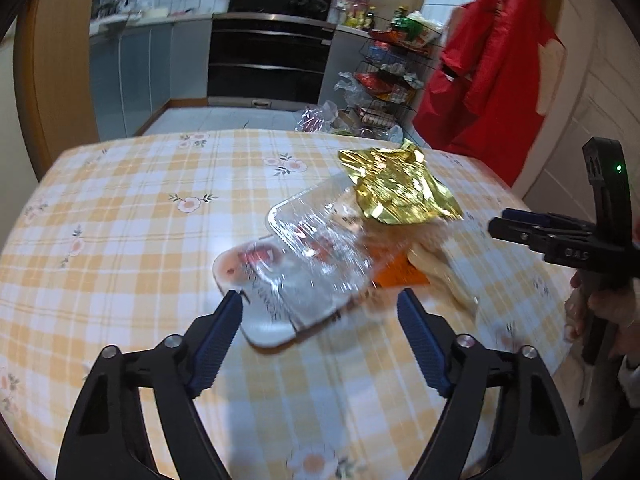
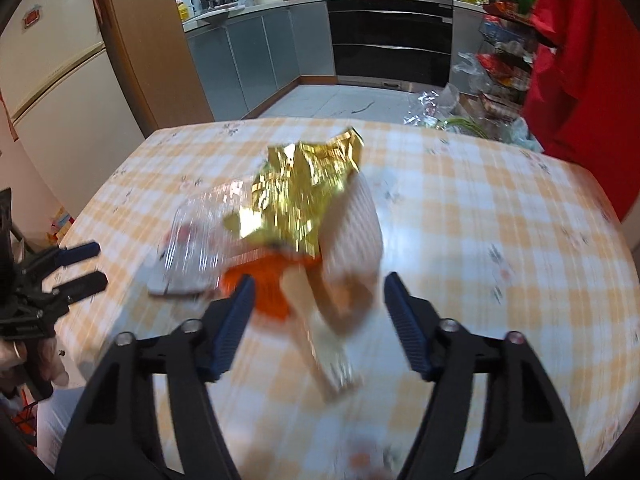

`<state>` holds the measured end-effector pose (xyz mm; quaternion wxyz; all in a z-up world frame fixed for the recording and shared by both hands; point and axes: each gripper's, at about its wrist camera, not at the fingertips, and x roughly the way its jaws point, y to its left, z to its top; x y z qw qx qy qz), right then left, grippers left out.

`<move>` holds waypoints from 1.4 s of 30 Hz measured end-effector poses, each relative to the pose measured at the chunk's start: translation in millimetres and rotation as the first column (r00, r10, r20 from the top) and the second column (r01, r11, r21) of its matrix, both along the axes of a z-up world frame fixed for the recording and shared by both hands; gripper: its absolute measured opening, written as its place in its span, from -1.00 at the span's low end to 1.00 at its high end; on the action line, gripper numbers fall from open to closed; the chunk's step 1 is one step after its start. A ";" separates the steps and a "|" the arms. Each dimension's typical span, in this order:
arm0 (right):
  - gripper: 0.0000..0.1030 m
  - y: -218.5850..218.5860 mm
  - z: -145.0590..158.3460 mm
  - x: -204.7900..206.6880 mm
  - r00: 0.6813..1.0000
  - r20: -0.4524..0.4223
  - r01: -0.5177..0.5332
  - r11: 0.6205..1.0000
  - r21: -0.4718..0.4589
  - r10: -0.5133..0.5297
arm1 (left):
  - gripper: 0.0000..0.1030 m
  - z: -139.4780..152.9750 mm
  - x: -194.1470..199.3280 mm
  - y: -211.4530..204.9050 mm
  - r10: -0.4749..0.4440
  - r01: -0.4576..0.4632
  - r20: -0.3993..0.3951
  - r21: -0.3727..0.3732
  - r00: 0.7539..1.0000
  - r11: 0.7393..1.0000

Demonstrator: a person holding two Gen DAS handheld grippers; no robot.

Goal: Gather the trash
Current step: 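Grasp the clear plastic tray with the left tool while the right tool grasps the gold foil wrapper, then carry the clear tray over the bin and open the left tool while the right tool holds the foil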

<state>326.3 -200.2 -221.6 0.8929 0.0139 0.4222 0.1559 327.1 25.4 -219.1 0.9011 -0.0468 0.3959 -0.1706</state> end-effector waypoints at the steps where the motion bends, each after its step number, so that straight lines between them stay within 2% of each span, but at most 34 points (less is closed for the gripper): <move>1: 0.05 5.0 -2.6 14.2 1.000 -0.002 -0.007 1.000 0.012 0.007 | 0.39 -3.0 8.1 0.8 0.007 -0.007 -0.011 -0.015 1.000 1.000; 6: -0.15 18.1 -20.4 60.2 0.999 -0.040 0.024 0.999 0.027 -0.023 | 0.25 -18.3 39.6 5.2 0.044 -0.047 -0.058 -0.047 0.997 0.998; 8: -0.40 18.3 -28.0 73.3 0.997 -0.066 0.043 0.998 0.049 -0.040 | 0.21 -24.8 48.0 7.7 0.054 -0.059 -0.082 -0.064 0.995 0.996; 9: -0.64 17.8 -29.8 76.0 0.996 -0.070 0.052 0.997 0.052 -0.049 | 0.19 -29.5 53.9 9.5 0.062 -0.070 -0.101 -0.079 0.993 0.994; 10: -0.78 16.5 -29.9 77.8 0.996 -0.067 0.062 0.996 0.062 -0.058 | 0.18 -32.2 57.2 10.9 0.068 -0.078 -0.112 -0.089 0.991 0.993; 11: -0.84 14.5 -27.7 77.4 0.996 -0.057 0.069 0.995 0.078 -0.065 | 0.17 -36.2 62.0 12.1 0.075 -0.088 -0.129 -0.103 0.989 0.991; 13: -0.87 11.9 -21.1 73.2 0.997 -0.024 0.069 0.992 0.105 -0.067 | 0.17 -42.4 68.2 11.7 0.083 -0.102 -0.156 -0.121 0.984 0.987; 19: -0.87 9.2 -1.5 54.4 0.996 0.070 0.054 0.993 0.101 -0.061 | 0.03 -59.2 86.9 5.6 0.096 -0.132 -0.225 -0.148 0.969 0.980; 22: -0.87 3.6 10.1 44.6 0.992 0.099 0.062 0.990 0.130 -0.075 | -0.38 -62.1 89.4 2.0 0.098 -0.138 -0.245 -0.150 0.965 0.979; 23: -0.87 2.2 13.0 42.1 0.991 0.106 0.064 0.989 0.134 -0.078 | -0.64 -61.2 88.9 0.4 0.094 -0.134 -0.247 -0.150 0.964 0.980; 26: -0.87 -3.0 25.2 29.1 0.987 0.139 0.068 0.988 0.135 -0.087 | -0.86 -51.9 81.9 -0.9 0.101 -0.132 -0.216 -0.132 0.971 0.982; 30: -0.87 -13.8 40.7 8.1 0.979 0.171 0.082 0.986 0.148 -0.108 | -0.88 -33.4 68.6 3.3 0.097 -0.122 -0.178 -0.135 0.979 0.983; 38: -0.87 -29.8 57.5 -35.9 0.973 0.182 0.111 0.979 0.170 -0.142 | -0.88 11.4 31.0 19.8 0.114 -0.126 -0.101 -0.130 0.988 0.983; 42: -0.87 -34.1 69.0 -63.5 0.969 0.198 0.113 0.978 0.175 -0.148 | -0.88 38.4 -1.5 29.3 0.121 -0.123 -0.025 -0.061 0.992 0.991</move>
